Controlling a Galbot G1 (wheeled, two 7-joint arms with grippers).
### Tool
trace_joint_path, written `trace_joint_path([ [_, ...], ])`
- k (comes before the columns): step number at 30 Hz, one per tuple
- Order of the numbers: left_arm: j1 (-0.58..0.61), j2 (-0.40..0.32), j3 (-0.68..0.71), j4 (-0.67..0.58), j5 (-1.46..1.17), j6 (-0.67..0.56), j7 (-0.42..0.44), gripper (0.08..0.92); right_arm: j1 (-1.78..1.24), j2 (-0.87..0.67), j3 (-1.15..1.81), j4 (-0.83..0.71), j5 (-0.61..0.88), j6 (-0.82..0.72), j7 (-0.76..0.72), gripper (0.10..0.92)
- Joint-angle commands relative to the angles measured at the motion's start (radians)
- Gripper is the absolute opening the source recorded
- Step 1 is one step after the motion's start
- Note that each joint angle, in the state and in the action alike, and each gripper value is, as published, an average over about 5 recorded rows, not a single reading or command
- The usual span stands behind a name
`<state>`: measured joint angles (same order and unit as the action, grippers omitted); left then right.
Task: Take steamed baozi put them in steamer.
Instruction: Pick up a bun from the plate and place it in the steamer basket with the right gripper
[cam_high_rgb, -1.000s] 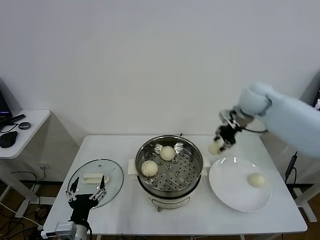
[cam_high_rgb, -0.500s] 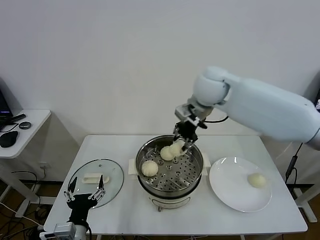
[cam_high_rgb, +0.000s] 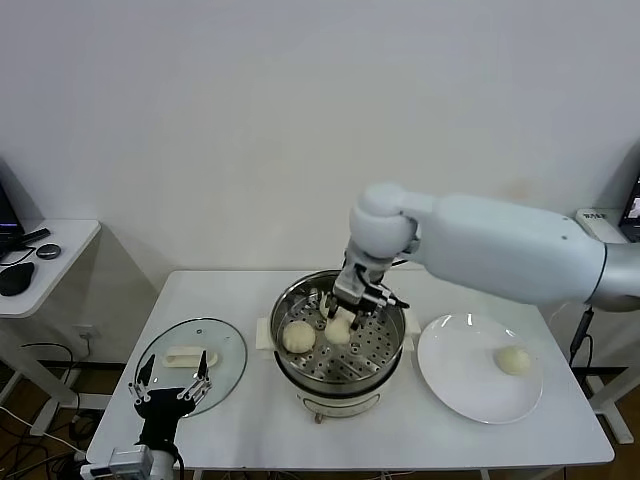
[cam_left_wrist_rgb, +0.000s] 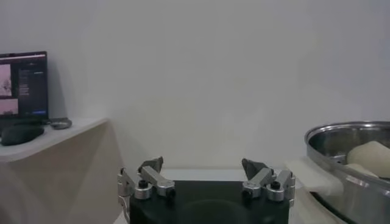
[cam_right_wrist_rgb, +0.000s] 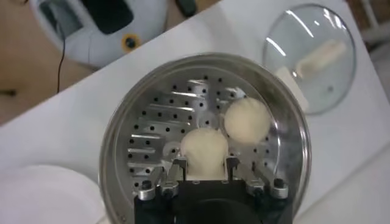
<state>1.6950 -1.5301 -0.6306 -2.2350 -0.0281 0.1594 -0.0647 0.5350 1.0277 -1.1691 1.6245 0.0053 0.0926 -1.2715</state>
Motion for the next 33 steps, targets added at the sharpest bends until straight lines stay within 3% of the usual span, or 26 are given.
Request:
trace_joint_path([
  [1,0.004,-0.002,0.001,0.001,0.003,-0.001,-0.001,0.823,-0.037,0.018,-0.062,0.040,-0.102,0.170,0.063,0.416],
  [11,0.008,-0.008,0.005,0.002,0.011,-0.003,-0.002,0.823,-0.061,0.018,-0.073,0.025,-0.167,0.310,0.082,0.416],
  [27,0.011,-0.009,0.001,-0.005,0.009,-0.005,-0.002,0.823,-0.096,0.037,-0.064,0.038,-0.250,0.346,0.089,0.425],
  [33,0.009,-0.009,-0.001,-0.005,0.006,-0.005,-0.001,0.823,-0.097,0.030,-0.060,0.037,-0.241,0.303,0.090,0.504],
])
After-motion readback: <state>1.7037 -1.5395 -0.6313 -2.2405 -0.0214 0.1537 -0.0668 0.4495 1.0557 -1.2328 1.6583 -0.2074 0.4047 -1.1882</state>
